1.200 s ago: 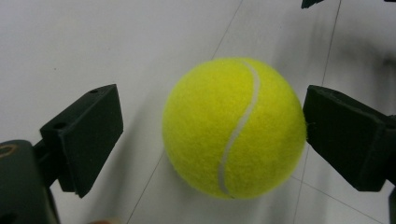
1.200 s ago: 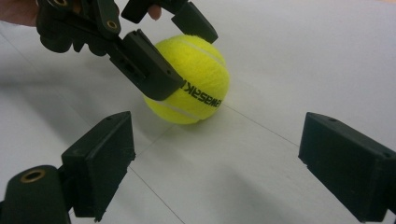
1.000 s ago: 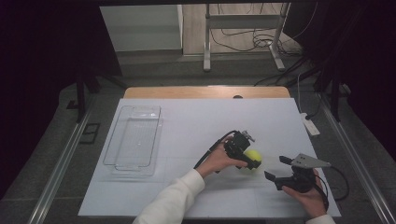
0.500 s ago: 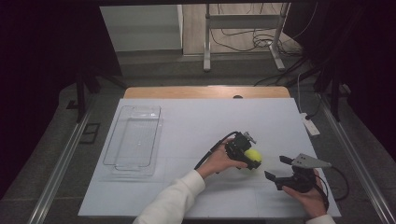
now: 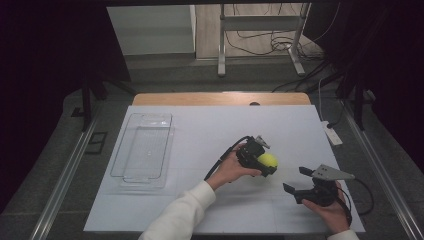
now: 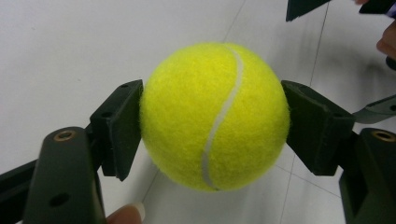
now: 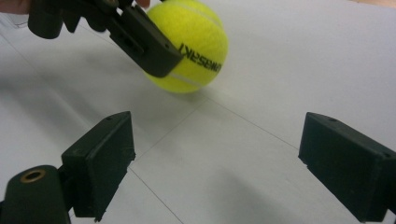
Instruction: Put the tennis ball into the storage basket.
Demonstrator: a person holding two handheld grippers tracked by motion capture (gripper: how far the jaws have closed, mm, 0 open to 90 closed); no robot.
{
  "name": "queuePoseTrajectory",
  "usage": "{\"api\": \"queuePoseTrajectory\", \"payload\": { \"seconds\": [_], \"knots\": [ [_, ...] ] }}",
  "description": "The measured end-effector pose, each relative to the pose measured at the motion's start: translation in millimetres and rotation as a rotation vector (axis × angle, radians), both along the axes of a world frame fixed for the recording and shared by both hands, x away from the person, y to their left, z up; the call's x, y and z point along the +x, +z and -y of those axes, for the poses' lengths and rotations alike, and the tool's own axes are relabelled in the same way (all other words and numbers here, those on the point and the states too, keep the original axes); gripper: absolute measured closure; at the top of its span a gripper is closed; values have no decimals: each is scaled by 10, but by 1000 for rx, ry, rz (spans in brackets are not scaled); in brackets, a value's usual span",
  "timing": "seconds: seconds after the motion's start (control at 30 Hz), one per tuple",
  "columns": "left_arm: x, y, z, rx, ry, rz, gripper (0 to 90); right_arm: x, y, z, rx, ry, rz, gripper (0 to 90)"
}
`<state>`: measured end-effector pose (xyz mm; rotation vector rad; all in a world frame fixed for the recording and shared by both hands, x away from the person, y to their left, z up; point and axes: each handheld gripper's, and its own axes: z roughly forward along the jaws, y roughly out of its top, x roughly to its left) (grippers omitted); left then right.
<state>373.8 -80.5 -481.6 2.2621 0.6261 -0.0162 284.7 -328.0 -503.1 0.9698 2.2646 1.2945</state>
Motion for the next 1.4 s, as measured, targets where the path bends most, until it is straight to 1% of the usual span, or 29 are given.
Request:
{"api": "queuePoseTrajectory", "payload": {
  "seconds": [0.07,0.1,0.2,0.43,0.53,0.57,0.77,0.9,0.97,1.2,1.23,1.33,1.4],
  "knots": [
    [-6,23,-25,-15,9,4,272,0,-1,-2,2,-1,0,107],
    [-7,34,-42,-13,8,11,272,1,-2,-2,1,0,-1,106],
    [-13,66,-86,-27,21,23,272,1,-4,-7,2,-1,-3,106],
    [-22,145,-205,-46,40,51,272,0,-1,-16,7,1,-3,106],
    [-41,187,-260,-62,54,62,272,2,-2,-18,8,1,-4,106],
    [-50,212,-298,-68,55,75,272,2,-2,-23,7,2,-3,105],
    [-63,258,-376,-89,73,94,272,5,-3,-37,4,2,-6,104],
    [-74,317,-467,-99,83,117,272,5,-3,-39,6,2,-6,104],
    [-82,328,-482,-106,92,119,272,6,-5,-40,6,2,-7,104],
    [-101,411,-614,-136,117,147,273,9,-7,-44,8,2,-7,104],
    [-104,420,-630,-133,115,151,272,10,-7,-44,8,2,-6,104],
    [-113,442,-665,-148,122,157,273,10,-8,-46,7,3,-7,103],
    [-114,450,-680,-150,122,160,273,12,-10,-47,6,4,-7,103]
  ]
}}
